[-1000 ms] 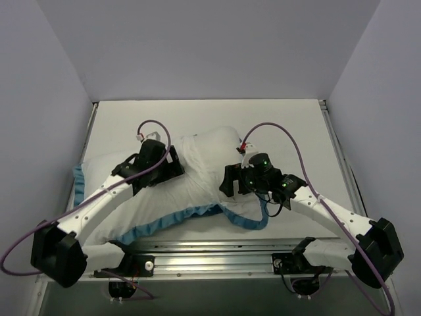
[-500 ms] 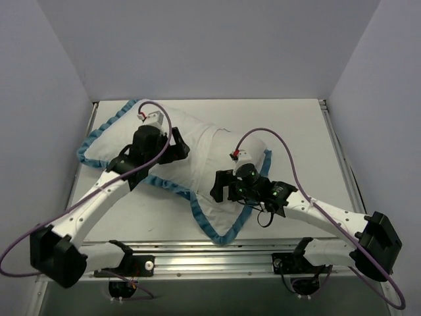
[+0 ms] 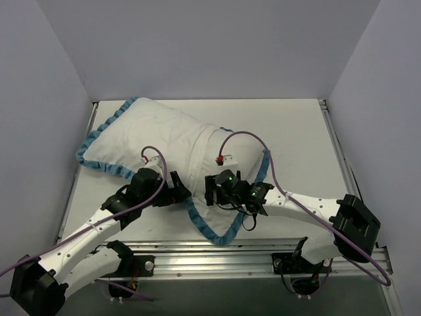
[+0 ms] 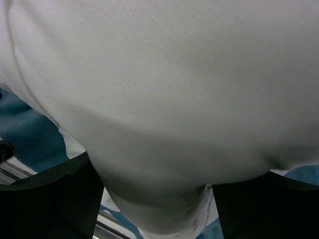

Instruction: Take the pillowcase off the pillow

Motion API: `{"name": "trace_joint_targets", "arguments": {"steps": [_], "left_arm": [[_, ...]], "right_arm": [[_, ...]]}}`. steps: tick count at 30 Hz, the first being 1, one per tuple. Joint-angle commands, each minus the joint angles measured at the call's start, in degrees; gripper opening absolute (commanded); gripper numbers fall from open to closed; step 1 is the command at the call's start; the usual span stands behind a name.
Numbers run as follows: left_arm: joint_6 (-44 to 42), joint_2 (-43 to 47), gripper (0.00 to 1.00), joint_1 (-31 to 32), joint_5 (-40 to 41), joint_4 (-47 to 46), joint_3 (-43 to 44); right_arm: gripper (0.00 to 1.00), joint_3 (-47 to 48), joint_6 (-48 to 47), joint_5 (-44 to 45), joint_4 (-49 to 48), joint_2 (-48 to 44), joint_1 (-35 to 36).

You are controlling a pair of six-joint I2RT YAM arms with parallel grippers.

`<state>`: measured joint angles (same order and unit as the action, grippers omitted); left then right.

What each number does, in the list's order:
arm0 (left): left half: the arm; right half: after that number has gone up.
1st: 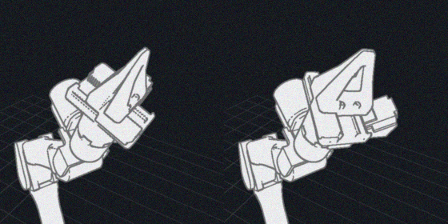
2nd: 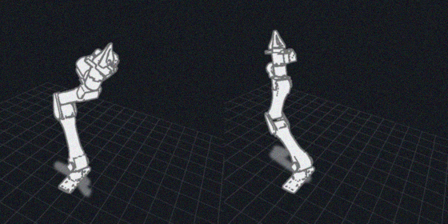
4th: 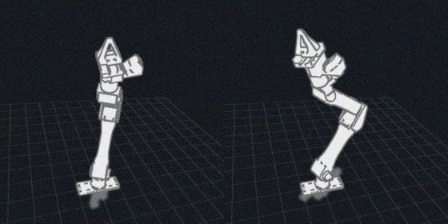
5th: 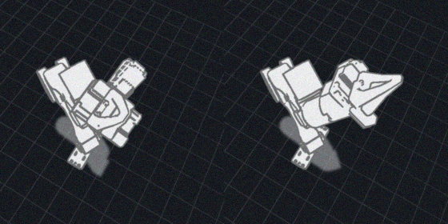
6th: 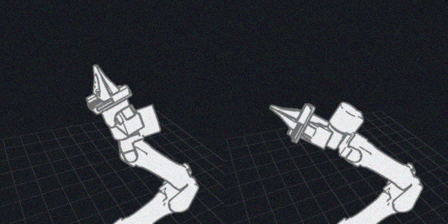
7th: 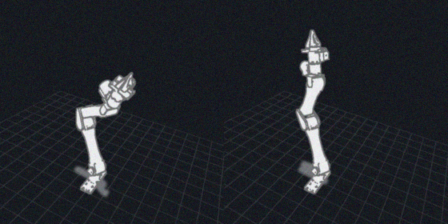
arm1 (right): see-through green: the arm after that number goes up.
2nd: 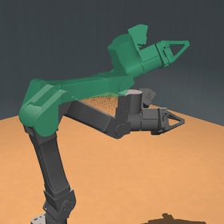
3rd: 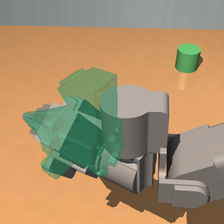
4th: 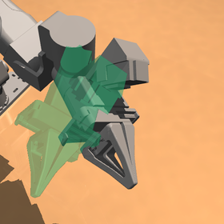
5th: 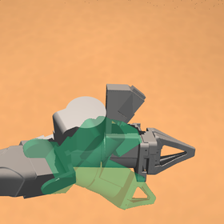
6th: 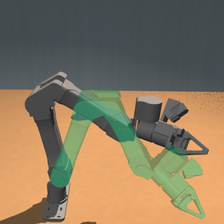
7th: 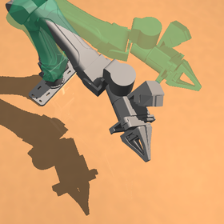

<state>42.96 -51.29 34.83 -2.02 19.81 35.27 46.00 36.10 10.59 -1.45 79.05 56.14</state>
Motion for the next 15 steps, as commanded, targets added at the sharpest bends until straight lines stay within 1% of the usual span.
{"name": "trace_joint_targets", "arguments": {"steps": [1, 2, 3, 5, 9, 10, 11, 12, 13, 14, 15], "left_arm": [[3.18, -1.0, 1.0, 2.43, -2.99, -10.14, -1.6], [3.18, -1.79, 1.0, 2.78, -2.2, -11.19, -1.78], [3.1, -3.36, 0.95, 3.31, -1.94, -11.55, -2.04], [3.01, -5.13, 0.92, 3.4, -2.63, -13.83, -2.48], [3.36, -9.7, 0.82, 4.1, -3.08, -17.88, -3.97], [3.18, -10.06, 0.71, 4.19, -2.38, -18.14, -4.24], [3.01, -10.5, 0.61, 4.19, -1.59, -17.97, -4.41], [2.48, -10.93, 0.48, 4.19, 0.33, -17.97, -4.59], [2.39, -11.03, 0.24, 4.19, 1.22, -17.71, -4.68], [2.3, -11.11, 0.12, 4.11, 1.49, -16.75, -4.77], [2.3, -11.29, 0.04, 4.02, 3.67, -15.95, -4.59]], "right_arm": [[0.71, 1.64, 1.34, 2.06, -2.59, 1.2, 0.81], [0.67, 1.73, 1.26, 2.24, -2.5, 1.2, 0.9], [0.65, 1.81, 1.17, 2.33, -2.68, 1.2, 1.08], [0.63, 2.08, 1.17, 2.33, -2.77, 1.37, 1.25], [0.56, 2.52, 1.43, 2.24, -3.55, 1.81, 1.52], [0.52, 2.6, 1.43, 2.07, -3.73, 1.99, 1.6], [0.41, 2.61, 1.43, 1.81, -3.82, 1.99, 1.69], [0.32, 2.87, 1.35, 1.54, -3.73, 1.99, 1.69], [0.15, 3.13, 1.08, 1.28, -3.38, 1.82, 1.78], [0.07, 3.57, 0.82, 1.01, -2.68, 1.2, 1.78], [0.0, 5.05, 0.38, 0.58, -0.59, 0.68, 1.69]]}}
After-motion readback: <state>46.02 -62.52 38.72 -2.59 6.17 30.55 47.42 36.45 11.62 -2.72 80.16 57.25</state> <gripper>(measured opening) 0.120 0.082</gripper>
